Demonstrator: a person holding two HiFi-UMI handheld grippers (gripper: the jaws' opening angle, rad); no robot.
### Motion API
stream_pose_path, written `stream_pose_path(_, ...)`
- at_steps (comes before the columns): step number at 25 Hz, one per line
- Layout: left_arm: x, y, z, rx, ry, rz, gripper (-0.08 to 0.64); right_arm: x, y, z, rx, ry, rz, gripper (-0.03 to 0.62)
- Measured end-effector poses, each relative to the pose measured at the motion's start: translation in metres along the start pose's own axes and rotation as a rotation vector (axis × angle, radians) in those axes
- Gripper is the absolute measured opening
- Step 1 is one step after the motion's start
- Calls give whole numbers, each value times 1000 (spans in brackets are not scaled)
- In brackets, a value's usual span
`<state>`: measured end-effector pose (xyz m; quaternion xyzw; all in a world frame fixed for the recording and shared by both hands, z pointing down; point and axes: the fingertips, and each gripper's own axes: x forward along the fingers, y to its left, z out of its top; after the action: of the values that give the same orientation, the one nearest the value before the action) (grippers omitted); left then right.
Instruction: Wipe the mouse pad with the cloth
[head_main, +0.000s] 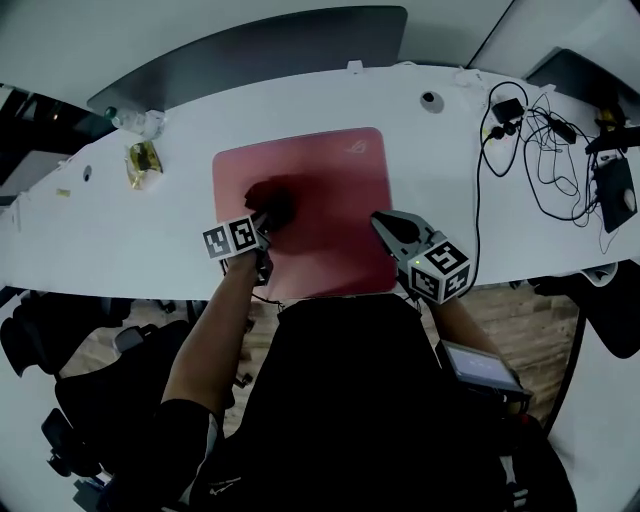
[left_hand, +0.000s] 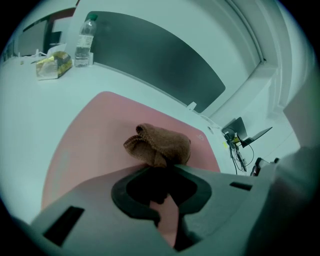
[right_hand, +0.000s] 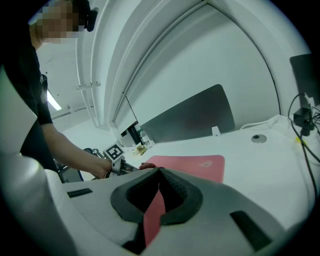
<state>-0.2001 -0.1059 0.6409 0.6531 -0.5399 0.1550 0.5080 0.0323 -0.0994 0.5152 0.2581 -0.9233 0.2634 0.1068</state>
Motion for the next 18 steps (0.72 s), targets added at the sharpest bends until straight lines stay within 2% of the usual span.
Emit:
stream_pose_path(11, -37, 60, 16, 16, -29, 77, 58, 17, 16, -4, 2, 18, -8, 26)
stream_pose_path(18, -52, 99, 24, -14, -74, 109, 60, 23, 24, -4, 1, 15, -23, 26)
